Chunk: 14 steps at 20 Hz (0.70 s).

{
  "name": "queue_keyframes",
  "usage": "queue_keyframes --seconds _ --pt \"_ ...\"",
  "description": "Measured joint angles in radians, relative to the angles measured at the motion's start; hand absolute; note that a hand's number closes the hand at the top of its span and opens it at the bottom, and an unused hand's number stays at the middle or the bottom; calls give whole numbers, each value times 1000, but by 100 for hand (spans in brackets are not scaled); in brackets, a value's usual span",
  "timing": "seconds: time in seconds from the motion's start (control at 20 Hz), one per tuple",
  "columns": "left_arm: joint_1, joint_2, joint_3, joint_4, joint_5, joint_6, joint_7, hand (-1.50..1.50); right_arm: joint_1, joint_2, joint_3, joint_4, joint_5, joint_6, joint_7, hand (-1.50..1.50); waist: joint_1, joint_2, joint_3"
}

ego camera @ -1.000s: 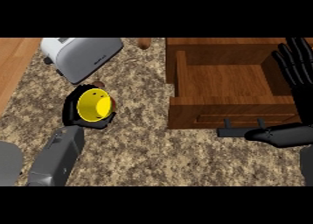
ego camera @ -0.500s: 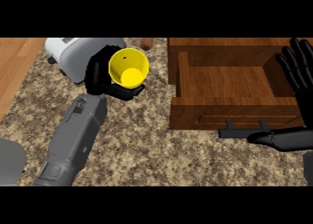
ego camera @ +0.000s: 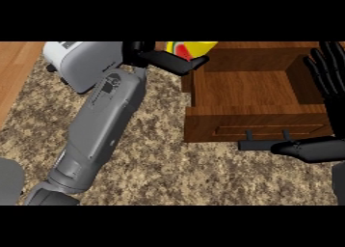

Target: Pick up the cup, place it into the drawer and close the drawer

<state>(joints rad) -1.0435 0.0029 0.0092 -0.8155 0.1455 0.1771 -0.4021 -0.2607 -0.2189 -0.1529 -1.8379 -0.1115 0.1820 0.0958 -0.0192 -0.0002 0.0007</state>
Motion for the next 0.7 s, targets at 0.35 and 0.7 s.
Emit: queue_keyframes --seconds 0.35,0.7 --pt "-194 -2 -81 202 59 124 112 150 -16 -3 0 16 -9 15 -11 -150 -28 9 0" --pt "-288 -3 -172 405 105 165 156 150 -55 -5 0 46 -21 30 -29 -150 -73 22 1"
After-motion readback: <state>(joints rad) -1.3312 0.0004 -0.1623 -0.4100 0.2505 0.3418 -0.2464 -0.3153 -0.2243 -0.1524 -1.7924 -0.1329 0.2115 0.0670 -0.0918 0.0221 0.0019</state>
